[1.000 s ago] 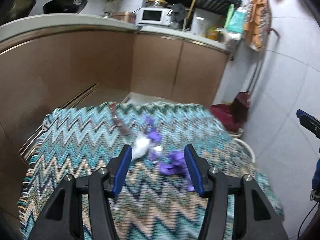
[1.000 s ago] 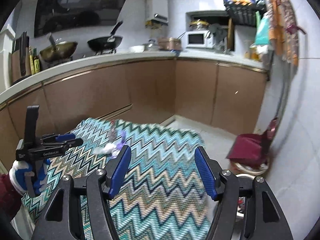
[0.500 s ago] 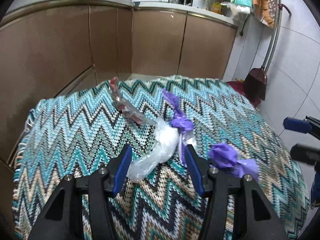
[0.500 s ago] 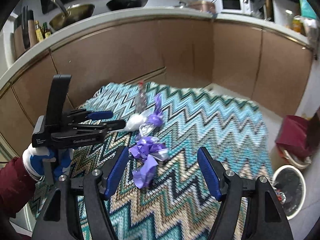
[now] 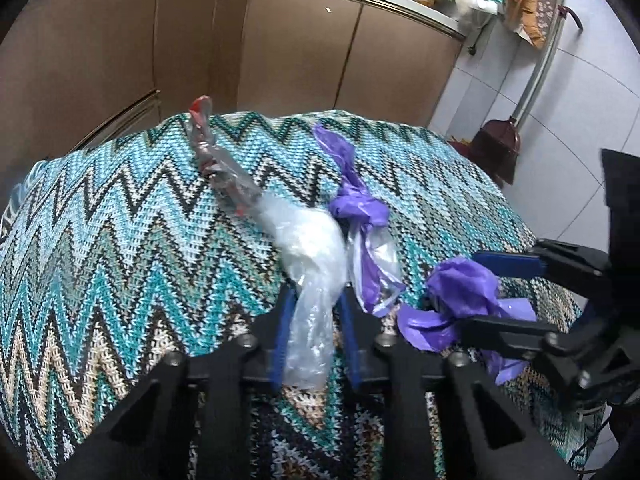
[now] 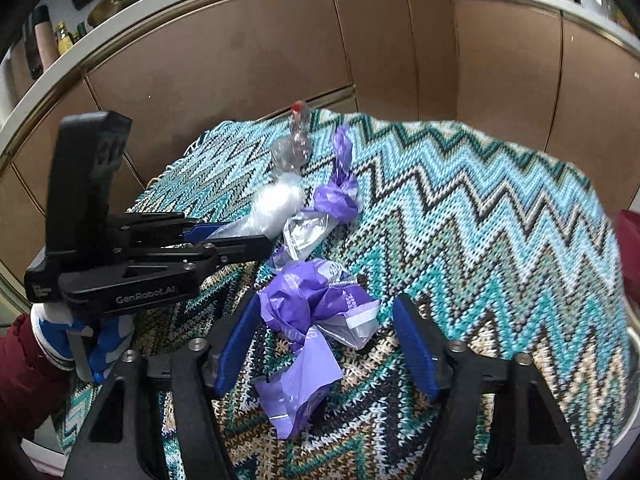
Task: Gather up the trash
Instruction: 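Grasp the clear plastic bag with the left gripper while the right grasps a purple bag, then carry both bags over the white bin and open both grippers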
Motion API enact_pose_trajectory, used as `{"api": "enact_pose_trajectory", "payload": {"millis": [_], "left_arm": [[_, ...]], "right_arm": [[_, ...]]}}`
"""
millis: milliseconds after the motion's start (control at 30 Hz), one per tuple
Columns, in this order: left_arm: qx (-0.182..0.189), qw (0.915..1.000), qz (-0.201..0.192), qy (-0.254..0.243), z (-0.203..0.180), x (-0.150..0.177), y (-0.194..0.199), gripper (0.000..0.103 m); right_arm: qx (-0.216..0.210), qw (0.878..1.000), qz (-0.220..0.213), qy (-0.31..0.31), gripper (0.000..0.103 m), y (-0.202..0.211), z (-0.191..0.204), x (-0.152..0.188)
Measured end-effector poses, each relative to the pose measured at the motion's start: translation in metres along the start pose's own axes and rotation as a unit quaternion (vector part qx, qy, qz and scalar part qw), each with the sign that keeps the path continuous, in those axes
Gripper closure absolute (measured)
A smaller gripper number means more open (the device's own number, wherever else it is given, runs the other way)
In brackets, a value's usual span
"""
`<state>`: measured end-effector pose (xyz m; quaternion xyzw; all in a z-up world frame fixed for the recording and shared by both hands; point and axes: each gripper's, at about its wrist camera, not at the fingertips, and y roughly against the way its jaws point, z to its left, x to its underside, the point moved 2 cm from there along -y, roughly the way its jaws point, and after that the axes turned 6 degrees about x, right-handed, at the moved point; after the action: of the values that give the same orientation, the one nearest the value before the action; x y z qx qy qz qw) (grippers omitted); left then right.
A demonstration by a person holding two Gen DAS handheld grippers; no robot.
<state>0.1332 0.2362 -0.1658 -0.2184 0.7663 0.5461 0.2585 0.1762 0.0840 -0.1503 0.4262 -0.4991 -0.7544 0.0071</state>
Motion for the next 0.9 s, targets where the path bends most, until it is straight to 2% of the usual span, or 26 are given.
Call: {"api": "enact_pose_trajectory", "payload": {"millis": [133,167,300,633,900], "left_arm": [[-0.006,0.9998,0.0,-0.019,-0.011,0.001,-0.001,0.09],[-0.007,0.9997,-0.001,-0.024,-0.014,0.002,-0.001,0.09],[-0.004,0.9995,-0.006,-0.031,-0.031,0.011,0.009,0.09],[-0.006,0.9986,-0.044,-0.029,-0.054,0.032,0.072,0.091],[-0.004,0.996,-0.077,-0.044,-0.093,0.042,0.123,0.091]], "right_arm": [[-0.012,1.0,0.006,-0.013,0.056,0.0,-0.004,0.004],[-0.012,1.0,0.005,-0.012,0.062,0.003,-0.004,0.004],[-0.01,1.0,-0.004,-0.012,0.069,0.027,-0.007,0.01],[0.015,0.998,-0.048,-0.029,0.071,0.114,-0.012,0.042],[0.041,0.993,-0.096,-0.052,0.071,0.184,-0.022,0.075]]}}
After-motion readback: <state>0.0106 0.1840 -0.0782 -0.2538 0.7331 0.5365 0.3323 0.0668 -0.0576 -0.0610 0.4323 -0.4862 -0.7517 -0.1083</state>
